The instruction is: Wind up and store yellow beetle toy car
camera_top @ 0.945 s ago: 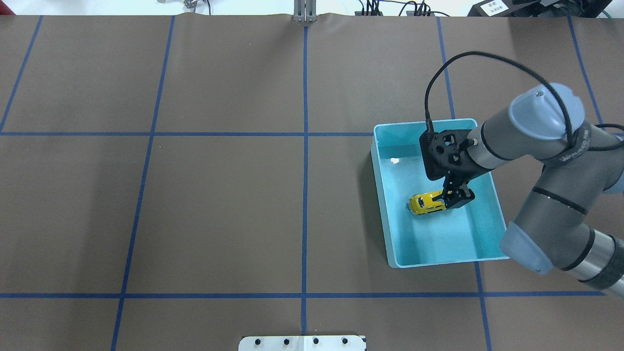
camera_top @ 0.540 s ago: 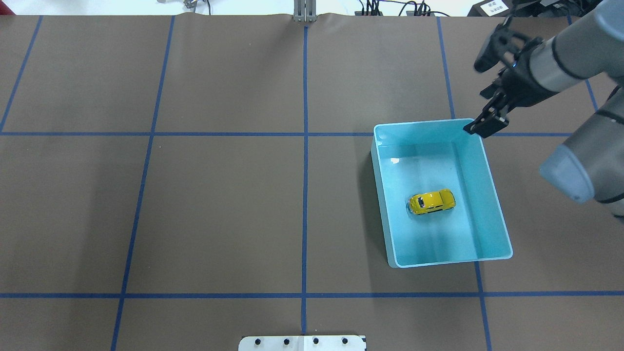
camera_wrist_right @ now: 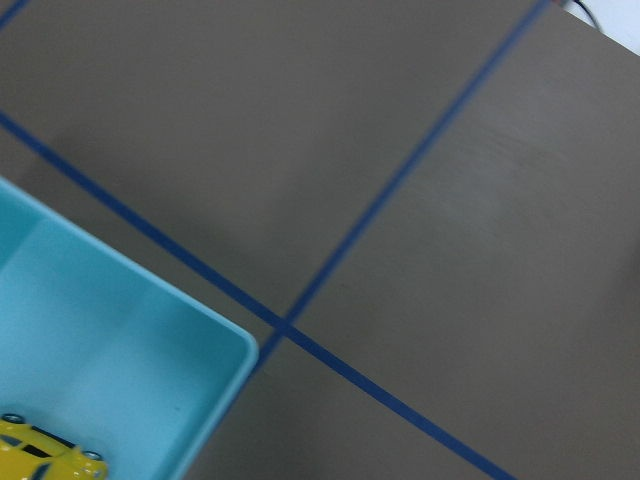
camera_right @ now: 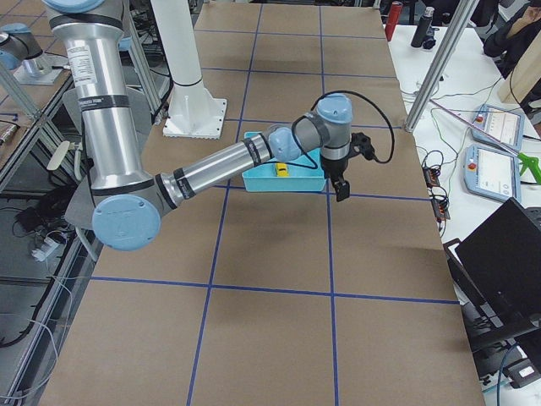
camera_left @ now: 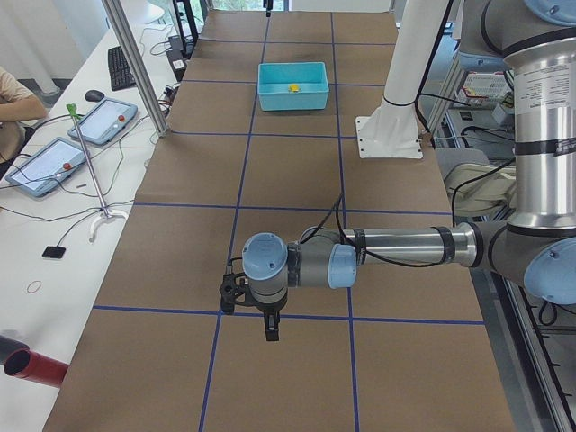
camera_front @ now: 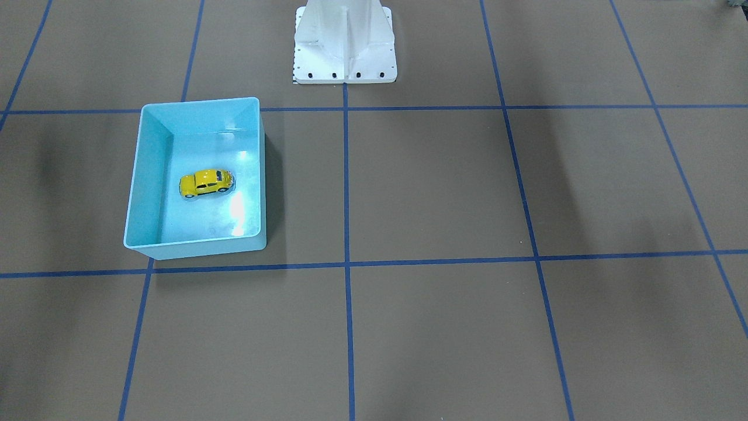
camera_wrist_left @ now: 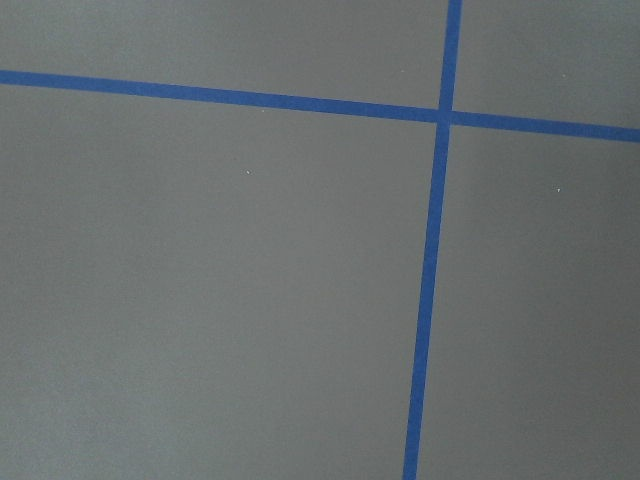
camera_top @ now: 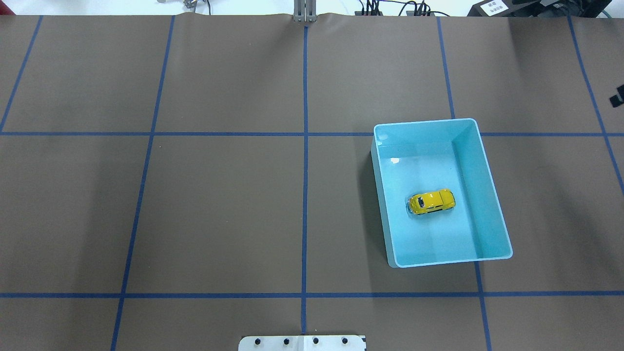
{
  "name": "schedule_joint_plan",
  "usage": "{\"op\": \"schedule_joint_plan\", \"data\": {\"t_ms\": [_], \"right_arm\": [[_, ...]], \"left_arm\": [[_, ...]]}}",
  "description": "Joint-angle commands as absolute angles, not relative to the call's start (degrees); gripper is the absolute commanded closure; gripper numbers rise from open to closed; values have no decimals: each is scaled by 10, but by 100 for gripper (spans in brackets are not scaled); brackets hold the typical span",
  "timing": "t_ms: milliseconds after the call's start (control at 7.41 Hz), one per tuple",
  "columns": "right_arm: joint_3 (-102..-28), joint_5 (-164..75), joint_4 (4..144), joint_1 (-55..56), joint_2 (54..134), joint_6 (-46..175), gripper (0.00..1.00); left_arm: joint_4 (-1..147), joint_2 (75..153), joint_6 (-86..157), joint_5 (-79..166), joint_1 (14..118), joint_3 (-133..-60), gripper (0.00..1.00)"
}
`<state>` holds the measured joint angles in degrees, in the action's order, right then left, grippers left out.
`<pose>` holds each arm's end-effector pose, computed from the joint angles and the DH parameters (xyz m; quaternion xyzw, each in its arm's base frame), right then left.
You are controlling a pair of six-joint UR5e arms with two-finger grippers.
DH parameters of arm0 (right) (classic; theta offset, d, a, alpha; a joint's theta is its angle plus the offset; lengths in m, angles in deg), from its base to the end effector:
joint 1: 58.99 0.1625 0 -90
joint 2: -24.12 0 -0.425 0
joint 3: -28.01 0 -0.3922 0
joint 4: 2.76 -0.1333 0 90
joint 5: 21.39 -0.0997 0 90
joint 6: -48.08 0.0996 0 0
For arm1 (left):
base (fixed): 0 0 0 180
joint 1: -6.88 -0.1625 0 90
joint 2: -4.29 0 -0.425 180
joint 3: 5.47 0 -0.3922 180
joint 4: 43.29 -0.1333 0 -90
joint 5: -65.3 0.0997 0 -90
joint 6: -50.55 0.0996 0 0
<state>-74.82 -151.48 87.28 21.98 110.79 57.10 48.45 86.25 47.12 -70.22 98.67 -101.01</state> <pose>-0.0131 -0.5228 0.5231 0.0769 -0.3558 -0.0481 0.9301 -0.0757 -0.4290 0.6715 -0.0117 0.3867 -0.0446 0.9210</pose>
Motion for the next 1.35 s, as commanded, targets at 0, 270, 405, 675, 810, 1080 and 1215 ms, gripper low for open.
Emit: {"op": "schedule_joint_plan", "data": {"t_ms": [0, 270, 405, 675, 810, 1080, 1215], "right_arm": [[-665, -1524, 869, 268, 1142, 561, 0], [-623, -1526, 800, 269, 1148, 535, 0], [-621, -1524, 800, 268, 1148, 542, 0], [-626, -1525, 808, 268, 1139, 546, 0], [-630, -1529, 843, 268, 1126, 547, 0], [-654, -1531, 902, 269, 1115, 547, 0], [-654, -1531, 906, 269, 1116, 547, 0]], "left_arm": [[485, 862, 471, -702, 987, -1010, 0], [485, 862, 471, -702, 987, -1011, 0], [485, 861, 471, -702, 987, -1011, 0], [484, 861, 471, -702, 987, -1011, 0], [483, 861, 471, -701, 987, -1012, 0], [483, 861, 471, -702, 987, -1013, 0], [483, 861, 471, -702, 987, -1013, 0]]}}
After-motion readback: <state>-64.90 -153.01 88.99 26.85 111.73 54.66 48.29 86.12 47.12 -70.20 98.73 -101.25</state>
